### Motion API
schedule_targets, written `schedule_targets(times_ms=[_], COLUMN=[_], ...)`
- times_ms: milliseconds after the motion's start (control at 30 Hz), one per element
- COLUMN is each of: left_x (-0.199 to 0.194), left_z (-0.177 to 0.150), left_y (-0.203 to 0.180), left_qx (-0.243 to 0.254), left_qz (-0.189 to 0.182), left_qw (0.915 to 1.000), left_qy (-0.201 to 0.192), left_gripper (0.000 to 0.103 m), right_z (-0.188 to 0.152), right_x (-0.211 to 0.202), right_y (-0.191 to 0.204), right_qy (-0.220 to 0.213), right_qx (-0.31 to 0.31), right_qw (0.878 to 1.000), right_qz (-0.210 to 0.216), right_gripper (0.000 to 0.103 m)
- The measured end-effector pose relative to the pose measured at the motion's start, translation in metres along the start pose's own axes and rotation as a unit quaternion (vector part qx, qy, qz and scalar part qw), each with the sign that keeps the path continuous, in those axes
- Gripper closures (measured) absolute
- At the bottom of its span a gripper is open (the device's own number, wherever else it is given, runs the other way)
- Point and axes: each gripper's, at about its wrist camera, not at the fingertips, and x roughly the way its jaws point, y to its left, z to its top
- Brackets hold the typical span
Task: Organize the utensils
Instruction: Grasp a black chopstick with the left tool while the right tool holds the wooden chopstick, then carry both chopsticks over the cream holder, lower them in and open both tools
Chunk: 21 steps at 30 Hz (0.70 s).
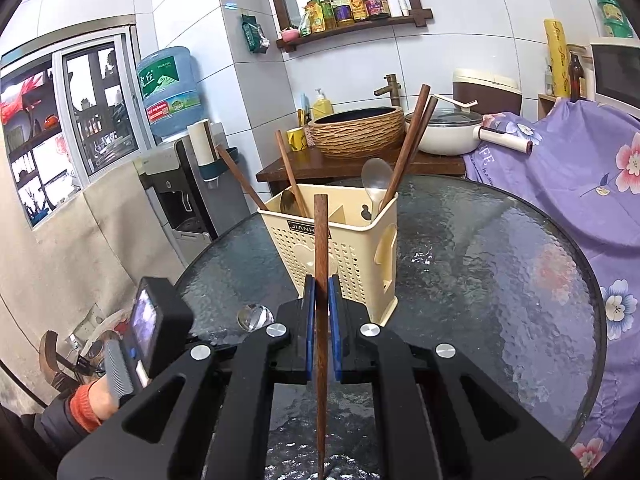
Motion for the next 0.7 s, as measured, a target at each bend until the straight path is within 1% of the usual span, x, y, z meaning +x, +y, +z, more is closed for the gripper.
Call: schedule_targets(times_ms=[200, 300, 400, 567, 700], left_x=[0.013, 0.014, 0.010, -0.002, -0.015], left_z=[0.020, 0.022, 0.017, 0.000, 0.000], left_y=[-0.003, -0.005, -0.005, -0.004, 0.000], left_qx=[0.012, 0.019, 0.015, 0.004, -0.016], left_qz=[0.003, 0.007, 0.003, -0.022, -0.042], left_qw=[0.9999, 0.9997, 0.9998, 0.9997, 0.9989], left_qy=[0.008, 0.010, 0.011, 0.010, -0.014], left_gripper=[0.094, 0.095, 0.096, 0.096, 0.096], right_z=[0.001, 0.001, 0.001, 0.001, 0.001], right_x=[0.002, 0.001, 0.001, 0.001, 0.001], right_y=[0.000, 0.001, 0.000, 0.000, 0.002], right_qy=[0.001, 0.001, 0.001, 0.001, -0.002], right_qx=[0.004, 0.004, 0.004, 0.004, 0.005], right_qw=[1.000, 1.000, 1.000, 1.000, 1.000], right_qz=[-0.002, -0.003, -0.004, -0.003, -0.001], right_gripper=[0.096, 0.096, 0.096, 0.096, 0.096])
